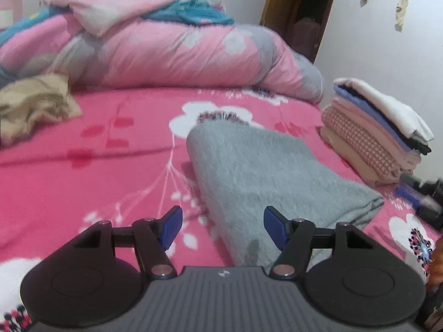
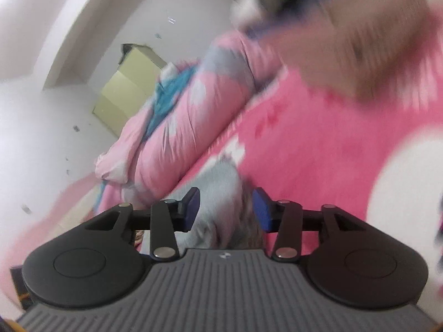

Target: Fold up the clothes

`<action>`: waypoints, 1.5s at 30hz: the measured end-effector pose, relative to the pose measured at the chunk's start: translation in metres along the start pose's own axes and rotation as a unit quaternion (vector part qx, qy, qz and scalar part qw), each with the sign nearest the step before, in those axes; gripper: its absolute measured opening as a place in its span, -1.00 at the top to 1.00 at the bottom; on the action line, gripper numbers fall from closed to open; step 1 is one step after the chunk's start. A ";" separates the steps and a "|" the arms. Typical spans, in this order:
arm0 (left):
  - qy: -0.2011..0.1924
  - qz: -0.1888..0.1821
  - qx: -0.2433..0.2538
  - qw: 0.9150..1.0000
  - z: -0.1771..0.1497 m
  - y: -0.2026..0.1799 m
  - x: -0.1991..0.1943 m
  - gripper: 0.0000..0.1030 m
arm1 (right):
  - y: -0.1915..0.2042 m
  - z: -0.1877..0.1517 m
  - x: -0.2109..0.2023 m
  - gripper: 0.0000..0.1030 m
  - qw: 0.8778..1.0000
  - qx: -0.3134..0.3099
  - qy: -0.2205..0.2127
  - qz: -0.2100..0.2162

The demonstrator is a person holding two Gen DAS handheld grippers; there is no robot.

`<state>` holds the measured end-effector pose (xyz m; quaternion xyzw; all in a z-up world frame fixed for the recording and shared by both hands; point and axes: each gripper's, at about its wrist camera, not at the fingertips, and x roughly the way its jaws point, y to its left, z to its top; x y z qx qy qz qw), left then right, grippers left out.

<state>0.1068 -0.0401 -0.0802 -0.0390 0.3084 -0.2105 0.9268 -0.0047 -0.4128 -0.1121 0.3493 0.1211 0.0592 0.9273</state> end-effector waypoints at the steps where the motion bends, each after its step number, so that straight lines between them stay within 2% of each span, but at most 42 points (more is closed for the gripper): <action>1: -0.007 -0.005 0.007 1.000 0.001 -0.004 0.000 -0.27 | 0.011 0.007 -0.002 0.41 1.000 -0.029 -0.010 -0.001; 4: -0.005 -0.012 0.020 1.000 0.000 -0.016 0.006 -0.27 | 0.054 0.012 0.020 0.52 0.990 -0.138 -0.002 0.008; 8: 0.048 0.000 0.028 0.998 -0.023 -0.024 0.033 -0.28 | 0.066 -0.021 0.058 0.55 0.971 -0.228 0.066 -0.005; 12: 0.049 -0.021 -0.016 0.998 -0.037 -0.007 0.038 -0.33 | 0.072 -0.028 0.072 0.57 0.960 -0.258 0.105 -0.020; 15: 0.047 -0.034 -0.029 0.998 -0.038 0.004 0.038 -0.42 | 0.076 -0.031 0.081 0.55 0.951 -0.277 0.132 -0.032; 19: 0.034 -0.052 -0.055 0.997 -0.048 0.012 0.039 -0.44 | 0.122 -0.012 0.091 0.54 0.939 -0.319 0.131 0.014; 22: 0.021 -0.062 -0.068 0.996 -0.055 0.017 0.041 -0.46 | 0.159 -0.007 0.127 0.54 0.927 -0.329 0.172 0.060; 24: 0.012 -0.068 -0.067 0.995 -0.059 0.019 0.041 -0.46 | 0.175 -0.011 0.164 0.55 0.918 -0.329 0.208 0.074; 27: -0.001 -0.077 -0.061 0.995 -0.065 0.022 0.041 -0.46 | 0.179 -0.026 0.236 0.57 0.908 -0.319 0.266 0.062; 30: -0.008 -0.083 -0.051 0.995 -0.069 0.023 0.040 -0.46 | 0.169 -0.054 0.302 0.61 0.891 -0.330 0.312 0.017; 34: -0.012 -0.096 -0.050 0.994 -0.072 0.025 0.041 -0.48 | 0.144 -0.075 0.336 0.62 0.897 -0.316 0.305 -0.049; 38: -0.012 -0.108 -0.058 0.992 -0.072 0.028 0.041 -0.53 | 0.144 -0.070 0.329 0.62 0.904 -0.306 0.296 -0.044; 42: -0.013 -0.110 -0.059 0.992 -0.074 0.029 0.039 -0.53 | 0.149 -0.040 0.295 0.60 0.933 -0.279 0.224 -0.029; 45: -0.013 -0.111 -0.060 0.992 -0.074 0.030 0.040 -0.54 | 0.155 -0.005 0.248 0.60 0.944 -0.277 0.178 -0.021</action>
